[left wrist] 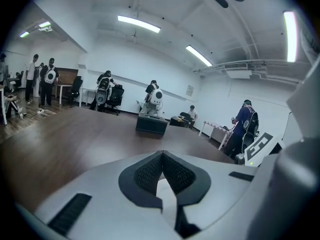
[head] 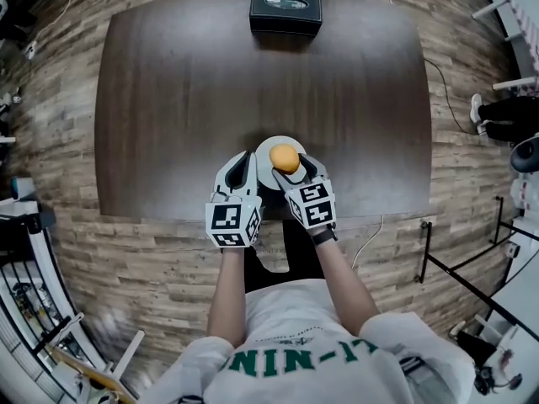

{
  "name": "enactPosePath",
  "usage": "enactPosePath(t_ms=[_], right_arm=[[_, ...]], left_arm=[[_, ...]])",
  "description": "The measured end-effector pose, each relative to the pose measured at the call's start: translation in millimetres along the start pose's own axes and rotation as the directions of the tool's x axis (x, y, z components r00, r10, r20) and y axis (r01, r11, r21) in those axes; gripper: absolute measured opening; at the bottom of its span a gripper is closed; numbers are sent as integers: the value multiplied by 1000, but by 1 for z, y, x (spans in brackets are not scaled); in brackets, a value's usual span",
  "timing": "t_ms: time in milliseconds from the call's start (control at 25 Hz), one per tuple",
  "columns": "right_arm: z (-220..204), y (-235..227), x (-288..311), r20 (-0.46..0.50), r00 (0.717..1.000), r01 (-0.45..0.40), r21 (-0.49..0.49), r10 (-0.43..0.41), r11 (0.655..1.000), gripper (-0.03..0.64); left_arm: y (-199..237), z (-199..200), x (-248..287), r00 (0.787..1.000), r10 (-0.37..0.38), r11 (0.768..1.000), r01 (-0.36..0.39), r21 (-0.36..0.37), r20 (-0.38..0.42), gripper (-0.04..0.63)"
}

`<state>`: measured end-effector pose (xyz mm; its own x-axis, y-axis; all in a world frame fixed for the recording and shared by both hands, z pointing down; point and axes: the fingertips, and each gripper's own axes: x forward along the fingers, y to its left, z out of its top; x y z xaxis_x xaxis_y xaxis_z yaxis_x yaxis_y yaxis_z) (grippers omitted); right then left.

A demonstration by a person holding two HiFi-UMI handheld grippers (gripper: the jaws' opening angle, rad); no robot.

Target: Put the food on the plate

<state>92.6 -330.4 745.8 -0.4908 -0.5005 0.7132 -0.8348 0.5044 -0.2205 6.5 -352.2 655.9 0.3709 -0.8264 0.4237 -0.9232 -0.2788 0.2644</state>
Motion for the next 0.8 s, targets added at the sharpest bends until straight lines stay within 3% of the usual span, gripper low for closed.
enactPosePath(t_ms=[440, 800], right_arm=[[-34, 1, 22, -102, 995, 6, 19, -4, 1000, 318], [-28, 3, 20, -106, 994, 26, 13, -24, 1000, 420]], left_arm=[[10, -23, -4, 999, 31, 999, -32, -39, -30, 14], [14, -23, -16, 999, 27, 999, -28, -37, -25, 14]])
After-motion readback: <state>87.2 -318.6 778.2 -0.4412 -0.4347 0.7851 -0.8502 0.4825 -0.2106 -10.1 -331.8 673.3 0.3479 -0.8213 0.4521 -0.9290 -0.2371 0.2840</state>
